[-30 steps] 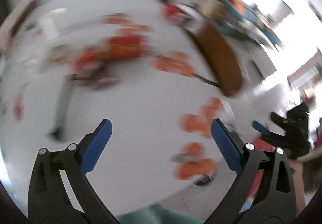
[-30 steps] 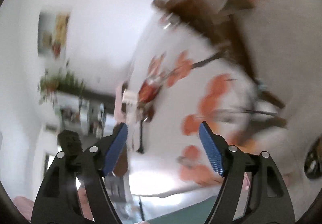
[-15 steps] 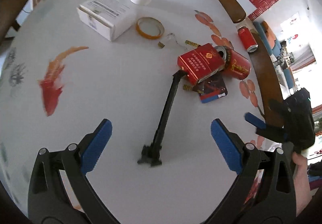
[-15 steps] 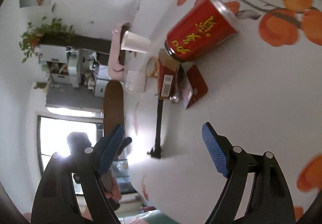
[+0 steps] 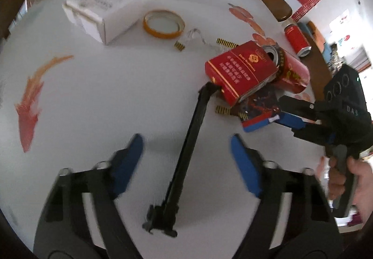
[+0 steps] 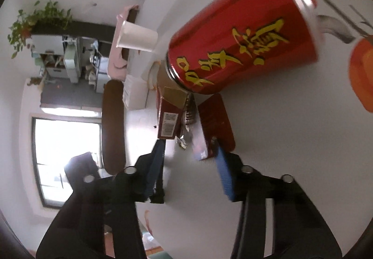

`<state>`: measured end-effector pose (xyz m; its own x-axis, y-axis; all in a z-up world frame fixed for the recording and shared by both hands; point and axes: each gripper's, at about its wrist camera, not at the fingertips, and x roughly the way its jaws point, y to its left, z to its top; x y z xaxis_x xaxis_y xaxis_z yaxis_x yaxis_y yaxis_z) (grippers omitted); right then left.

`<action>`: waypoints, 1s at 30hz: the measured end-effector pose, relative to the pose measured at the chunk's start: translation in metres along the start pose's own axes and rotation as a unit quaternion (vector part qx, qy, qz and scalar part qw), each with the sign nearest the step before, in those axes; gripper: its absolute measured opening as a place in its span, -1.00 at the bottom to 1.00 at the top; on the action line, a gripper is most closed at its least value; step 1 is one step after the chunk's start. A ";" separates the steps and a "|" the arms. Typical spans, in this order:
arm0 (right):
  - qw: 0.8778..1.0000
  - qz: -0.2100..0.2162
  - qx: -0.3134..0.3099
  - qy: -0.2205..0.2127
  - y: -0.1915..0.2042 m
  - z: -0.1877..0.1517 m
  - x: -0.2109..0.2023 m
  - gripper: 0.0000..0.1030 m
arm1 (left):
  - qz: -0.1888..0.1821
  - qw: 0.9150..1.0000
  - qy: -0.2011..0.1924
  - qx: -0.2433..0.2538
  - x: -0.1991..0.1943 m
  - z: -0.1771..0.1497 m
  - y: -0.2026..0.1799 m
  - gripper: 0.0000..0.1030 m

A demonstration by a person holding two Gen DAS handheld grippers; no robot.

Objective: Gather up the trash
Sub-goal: 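Grasp the black stick with the left tool while the right tool grasps the red card, then carry the stick and red card to the bin and open both tools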

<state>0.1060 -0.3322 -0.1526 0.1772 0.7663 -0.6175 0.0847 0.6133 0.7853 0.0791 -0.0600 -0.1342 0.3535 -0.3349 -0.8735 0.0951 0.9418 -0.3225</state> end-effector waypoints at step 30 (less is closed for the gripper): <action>0.996 0.088 0.008 -0.021 0.003 -0.046 -0.075 -0.97 | -0.022 0.998 -0.048 -0.022 -0.086 0.015 -0.007 -0.86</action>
<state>0.0476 -0.3795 -0.1058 0.2312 0.8526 -0.4686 0.0639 0.4673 0.8818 0.0619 -0.0373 -0.0514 0.4368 -0.3688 -0.8205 0.0715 0.9235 -0.3770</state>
